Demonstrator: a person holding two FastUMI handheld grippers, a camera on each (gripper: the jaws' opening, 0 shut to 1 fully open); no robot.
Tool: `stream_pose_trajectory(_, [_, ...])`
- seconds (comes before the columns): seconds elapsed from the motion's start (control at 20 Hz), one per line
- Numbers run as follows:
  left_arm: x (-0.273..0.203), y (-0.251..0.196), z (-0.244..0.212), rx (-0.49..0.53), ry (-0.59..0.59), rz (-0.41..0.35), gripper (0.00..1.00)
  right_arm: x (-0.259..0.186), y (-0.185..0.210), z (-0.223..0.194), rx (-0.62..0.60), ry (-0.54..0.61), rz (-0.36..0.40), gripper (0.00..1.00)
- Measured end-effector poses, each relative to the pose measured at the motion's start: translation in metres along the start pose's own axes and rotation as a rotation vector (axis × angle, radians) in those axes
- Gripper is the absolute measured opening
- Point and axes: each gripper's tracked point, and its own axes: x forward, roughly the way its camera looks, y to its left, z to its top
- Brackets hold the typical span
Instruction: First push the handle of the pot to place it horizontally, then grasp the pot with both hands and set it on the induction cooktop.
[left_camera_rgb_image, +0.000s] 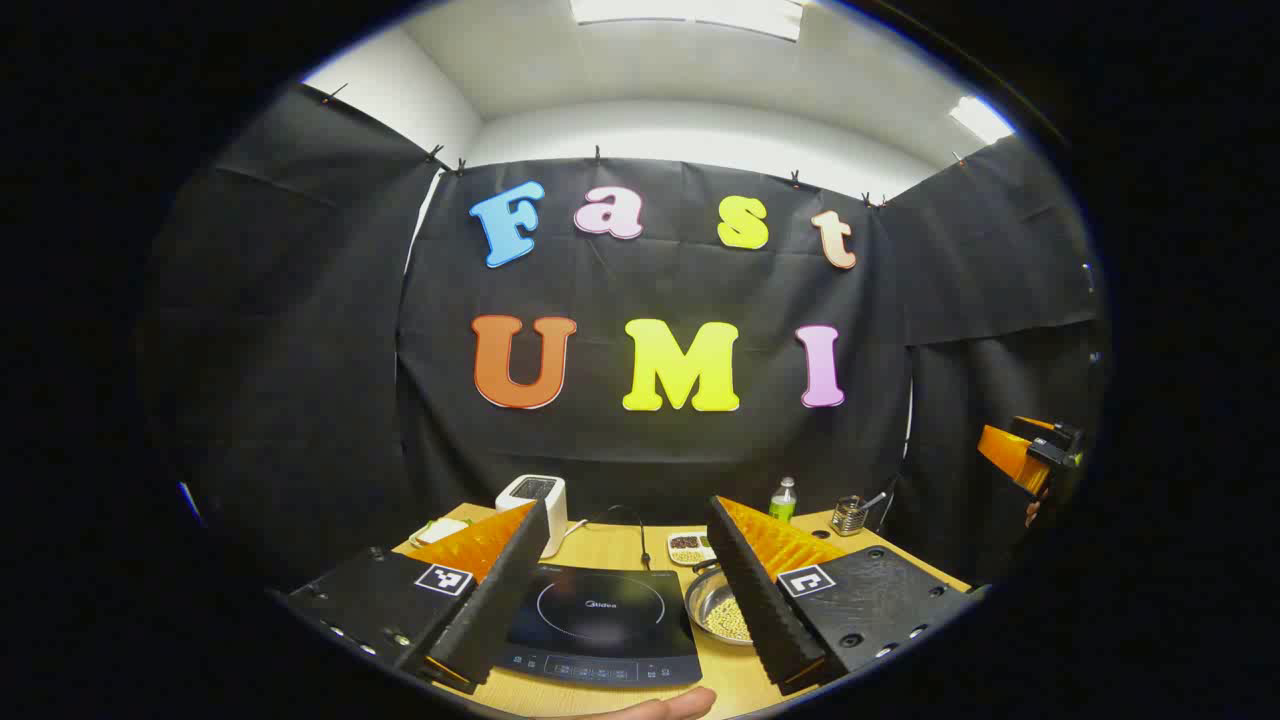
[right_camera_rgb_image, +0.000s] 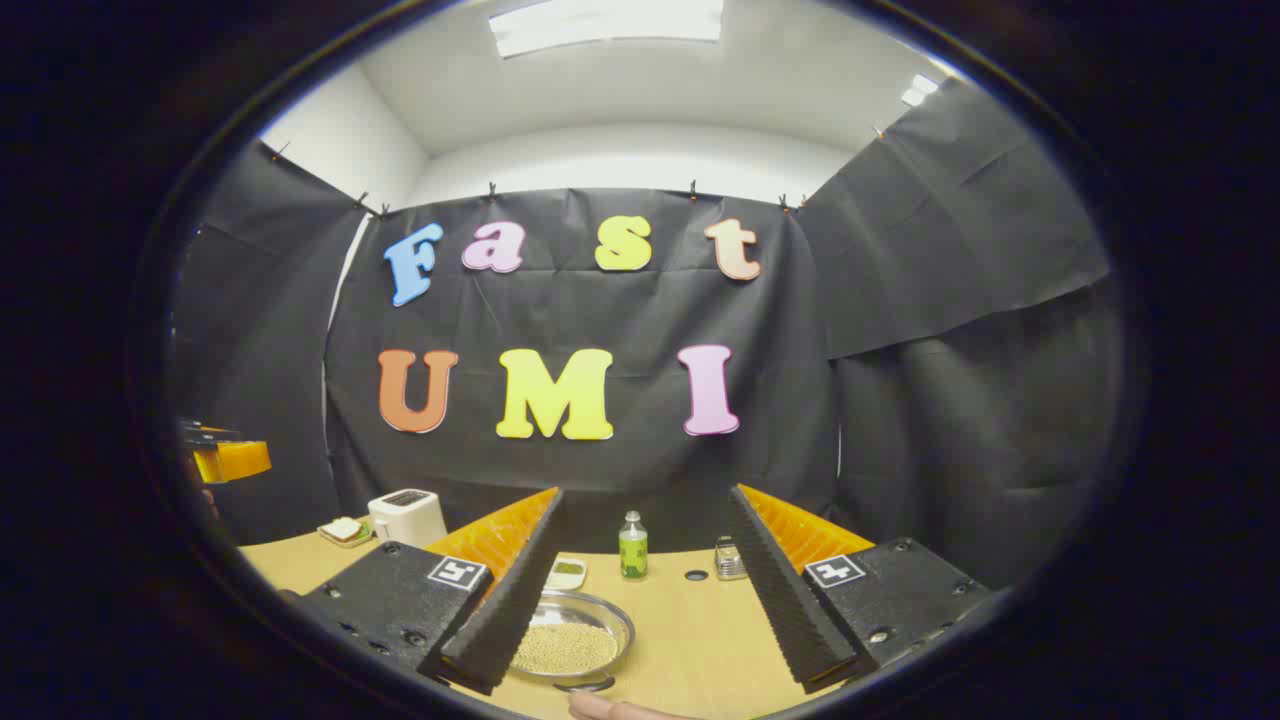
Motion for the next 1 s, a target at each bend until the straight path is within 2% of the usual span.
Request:
stream_pose_trajectory(0.3, [-0.012,-0.012,0.004,-0.007,-0.013,-0.045,0.95,-0.005,-0.008,0.006,0.009,-0.007,0.004,0.97])
stream_pose_trajectory(0.65, [-0.012,-0.007,0.005,0.026,-0.028,0.0,0.95,-0.009,-0.014,0.014,0.009,-0.037,-0.012,0.97])
stream_pose_trajectory(0.9, [-0.023,-0.007,0.008,0.036,-0.04,0.022,0.95,-0.006,0.007,0.005,0.025,-0.033,0.067,0.97])
stream_pose_trajectory(1.0, [-0.029,-0.007,0.013,0.041,-0.061,0.033,0.95,-0.003,0.013,0.001,0.033,-0.03,0.094,0.92])
